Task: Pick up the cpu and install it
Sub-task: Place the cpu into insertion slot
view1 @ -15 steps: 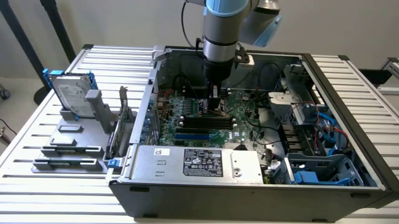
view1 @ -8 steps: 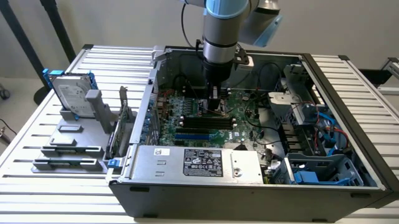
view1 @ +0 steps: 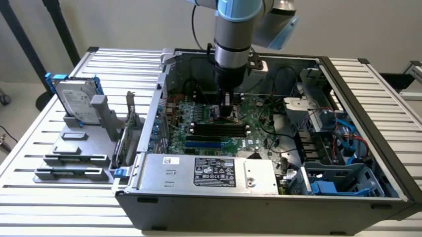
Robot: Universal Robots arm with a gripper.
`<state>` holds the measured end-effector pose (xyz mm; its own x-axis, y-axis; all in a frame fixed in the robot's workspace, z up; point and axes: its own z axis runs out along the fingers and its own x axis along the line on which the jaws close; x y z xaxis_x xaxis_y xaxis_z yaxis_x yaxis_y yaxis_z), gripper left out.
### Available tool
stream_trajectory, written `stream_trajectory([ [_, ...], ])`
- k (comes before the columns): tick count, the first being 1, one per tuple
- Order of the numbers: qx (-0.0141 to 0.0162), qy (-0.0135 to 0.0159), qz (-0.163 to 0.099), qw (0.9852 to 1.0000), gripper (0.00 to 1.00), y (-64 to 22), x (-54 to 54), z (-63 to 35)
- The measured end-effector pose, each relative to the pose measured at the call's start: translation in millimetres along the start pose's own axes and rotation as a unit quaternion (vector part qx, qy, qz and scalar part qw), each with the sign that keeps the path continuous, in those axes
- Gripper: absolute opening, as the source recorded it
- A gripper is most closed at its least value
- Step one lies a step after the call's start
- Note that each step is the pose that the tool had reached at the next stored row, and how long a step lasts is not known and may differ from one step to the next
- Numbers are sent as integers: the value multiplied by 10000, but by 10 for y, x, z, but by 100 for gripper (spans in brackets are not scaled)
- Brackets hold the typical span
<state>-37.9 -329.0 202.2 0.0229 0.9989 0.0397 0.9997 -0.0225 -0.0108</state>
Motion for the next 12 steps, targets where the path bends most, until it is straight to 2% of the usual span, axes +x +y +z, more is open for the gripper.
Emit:
stream_trajectory([
  [12,-1,-2,11,10000,55,8,16,33],
])
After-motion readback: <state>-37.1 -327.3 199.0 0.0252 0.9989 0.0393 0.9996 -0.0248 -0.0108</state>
